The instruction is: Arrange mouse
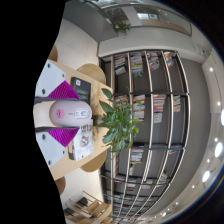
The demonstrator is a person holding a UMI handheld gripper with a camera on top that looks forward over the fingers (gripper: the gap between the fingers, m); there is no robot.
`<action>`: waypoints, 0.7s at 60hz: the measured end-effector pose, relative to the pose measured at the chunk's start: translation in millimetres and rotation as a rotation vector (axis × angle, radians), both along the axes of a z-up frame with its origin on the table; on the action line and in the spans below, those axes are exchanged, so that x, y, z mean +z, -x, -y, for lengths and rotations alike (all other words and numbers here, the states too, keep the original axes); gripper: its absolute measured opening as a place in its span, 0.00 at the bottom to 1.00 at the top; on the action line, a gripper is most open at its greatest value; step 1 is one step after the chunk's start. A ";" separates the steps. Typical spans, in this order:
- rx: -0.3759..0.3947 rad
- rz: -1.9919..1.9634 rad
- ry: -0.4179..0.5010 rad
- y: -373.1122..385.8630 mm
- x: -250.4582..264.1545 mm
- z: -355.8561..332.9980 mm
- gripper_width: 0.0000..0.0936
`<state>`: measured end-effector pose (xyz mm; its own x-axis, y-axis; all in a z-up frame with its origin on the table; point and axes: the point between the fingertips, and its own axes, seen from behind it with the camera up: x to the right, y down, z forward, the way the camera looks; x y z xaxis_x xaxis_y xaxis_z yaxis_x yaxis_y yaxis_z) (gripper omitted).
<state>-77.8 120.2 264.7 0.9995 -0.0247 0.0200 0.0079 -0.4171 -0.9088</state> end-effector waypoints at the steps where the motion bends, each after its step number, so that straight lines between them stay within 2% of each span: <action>1: 0.009 0.001 0.012 7.6 1.0 -5.6 0.37; 8: 0.062 -0.002 0.110 75.6 -61.7 -0.4 0.37; 10: 0.068 0.008 0.140 88.1 -94.6 4.1 0.37; 19: 0.086 0.012 0.316 117.6 -195.4 30.9 0.37; 25: 0.088 0.019 0.392 124.9 -247.1 43.7 0.37; 32: 0.072 0.001 0.445 131.3 -280.5 57.5 0.37; 34: 0.067 0.004 0.418 131.5 -279.0 54.5 0.38; 42: 0.065 0.002 0.410 130.9 -278.6 53.1 0.49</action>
<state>-208.7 67.0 -13.9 0.9986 0.0491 0.0175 0.0482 -0.7432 -0.6673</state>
